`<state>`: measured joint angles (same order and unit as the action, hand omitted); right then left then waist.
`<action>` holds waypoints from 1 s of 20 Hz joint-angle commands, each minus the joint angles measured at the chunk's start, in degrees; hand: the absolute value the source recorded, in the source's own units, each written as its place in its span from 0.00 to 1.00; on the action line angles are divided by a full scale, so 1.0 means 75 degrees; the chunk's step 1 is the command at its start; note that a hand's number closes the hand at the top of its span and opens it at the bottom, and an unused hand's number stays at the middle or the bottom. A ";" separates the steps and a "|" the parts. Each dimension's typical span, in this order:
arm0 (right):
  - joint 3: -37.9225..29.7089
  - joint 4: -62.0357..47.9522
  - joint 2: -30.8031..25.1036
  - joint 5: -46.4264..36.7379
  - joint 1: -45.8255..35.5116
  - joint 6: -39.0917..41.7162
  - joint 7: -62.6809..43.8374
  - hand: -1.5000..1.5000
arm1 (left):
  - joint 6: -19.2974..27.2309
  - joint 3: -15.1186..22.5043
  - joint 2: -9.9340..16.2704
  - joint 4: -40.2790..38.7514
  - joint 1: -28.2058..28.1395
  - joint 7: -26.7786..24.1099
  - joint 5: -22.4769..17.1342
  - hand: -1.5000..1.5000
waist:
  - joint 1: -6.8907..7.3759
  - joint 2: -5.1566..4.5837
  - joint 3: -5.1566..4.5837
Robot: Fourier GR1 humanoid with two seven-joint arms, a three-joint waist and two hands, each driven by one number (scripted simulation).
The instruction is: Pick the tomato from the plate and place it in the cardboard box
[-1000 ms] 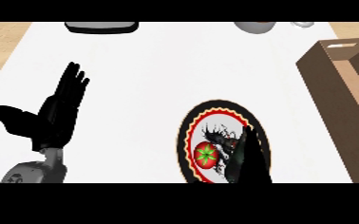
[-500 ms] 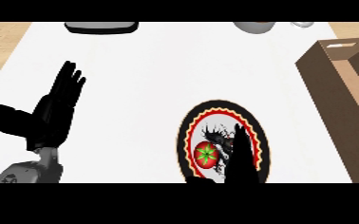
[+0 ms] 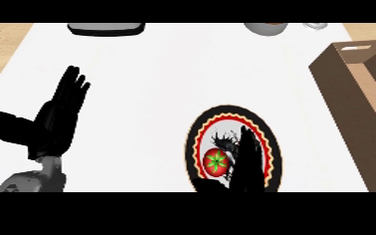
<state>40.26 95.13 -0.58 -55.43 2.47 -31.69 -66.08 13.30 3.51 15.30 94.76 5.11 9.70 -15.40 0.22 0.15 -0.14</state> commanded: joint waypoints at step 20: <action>0.0646 -0.1103 -0.0509 -0.0543 -0.1821 0.2385 0.0839 1.00 | -0.0314 -0.0042 -0.0324 -0.0213 0.0121 -0.0089 0.0351 0.50 | 0.0177 -0.0053 0.0009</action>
<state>42.14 88.47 -1.93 -61.74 -6.23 -25.20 -62.76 11.57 2.43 13.03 93.30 5.63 9.19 -13.08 0.64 0.07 -0.15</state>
